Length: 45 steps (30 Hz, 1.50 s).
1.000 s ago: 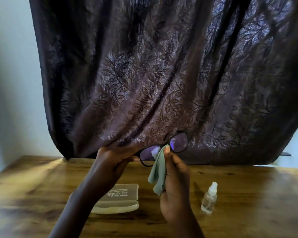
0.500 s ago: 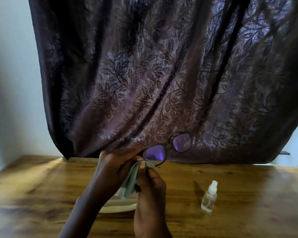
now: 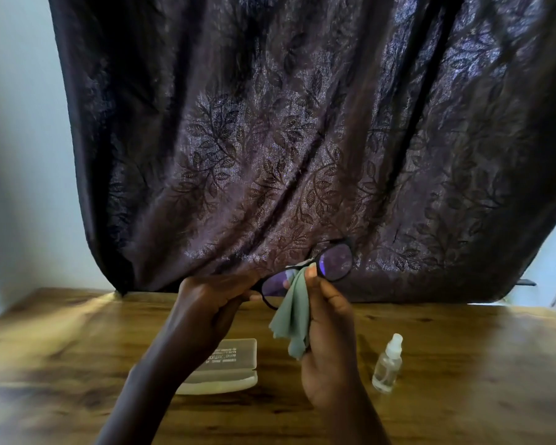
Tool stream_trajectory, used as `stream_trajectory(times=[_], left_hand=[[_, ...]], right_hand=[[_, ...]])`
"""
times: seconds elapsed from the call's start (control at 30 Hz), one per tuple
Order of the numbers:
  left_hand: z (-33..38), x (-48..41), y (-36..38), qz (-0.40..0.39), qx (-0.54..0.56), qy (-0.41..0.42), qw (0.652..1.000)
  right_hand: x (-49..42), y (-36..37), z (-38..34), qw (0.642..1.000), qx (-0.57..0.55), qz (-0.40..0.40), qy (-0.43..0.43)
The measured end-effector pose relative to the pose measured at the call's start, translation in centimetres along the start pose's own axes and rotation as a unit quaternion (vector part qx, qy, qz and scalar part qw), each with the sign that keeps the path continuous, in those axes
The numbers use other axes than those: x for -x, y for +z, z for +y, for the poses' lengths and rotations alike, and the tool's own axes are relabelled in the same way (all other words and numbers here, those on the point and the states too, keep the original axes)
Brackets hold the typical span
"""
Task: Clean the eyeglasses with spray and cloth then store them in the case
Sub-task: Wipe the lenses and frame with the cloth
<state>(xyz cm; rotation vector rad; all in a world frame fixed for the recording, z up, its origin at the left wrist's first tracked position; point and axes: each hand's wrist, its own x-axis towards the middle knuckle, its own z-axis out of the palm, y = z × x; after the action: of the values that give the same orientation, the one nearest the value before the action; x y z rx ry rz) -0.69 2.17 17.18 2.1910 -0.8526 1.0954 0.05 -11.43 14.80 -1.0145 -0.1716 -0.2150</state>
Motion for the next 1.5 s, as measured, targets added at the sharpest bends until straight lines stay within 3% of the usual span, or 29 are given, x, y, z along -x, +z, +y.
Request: stream_trajectory(times=[0.23,0.37,0.57,0.77,1.0,1.3,1.5], left_hand=[[0.0,0.8,0.7,0.083,0.019,-0.022,0.996],[-0.1,0.8,0.3,0.069,0.02,-0.036,0.997],[-0.2,1.0,-0.5,0.026,0.007,-0.02,0.999],[0.2,1.0,-0.5,0.045,0.018,0.005,0.999],[-0.3,1.8,-0.5,0.051,0.024,-0.008,0.998],[0.4,1.6,-0.9,0.053,0.013,-0.017,0.998],[0.4,1.4,-0.8,0.047,0.019,-0.009,0.999]], right_hand=[[1.9,1.2,2.1,0.997,-0.043,0.042,0.047],[2.7,2.0,2.7,0.995,-0.02,0.083,0.059],[0.9,1.1,1.3,0.99,-0.113,0.058,0.056],[0.6,0.9,0.6,0.993,-0.067,0.082,0.056],[0.6,-0.6,0.1,0.982,-0.119,0.143,0.036],[-1.6,-1.7,-2.5,0.989,-0.037,0.143,-0.013],[0.7,-0.1,0.2,0.988,-0.075,0.135,0.016]])
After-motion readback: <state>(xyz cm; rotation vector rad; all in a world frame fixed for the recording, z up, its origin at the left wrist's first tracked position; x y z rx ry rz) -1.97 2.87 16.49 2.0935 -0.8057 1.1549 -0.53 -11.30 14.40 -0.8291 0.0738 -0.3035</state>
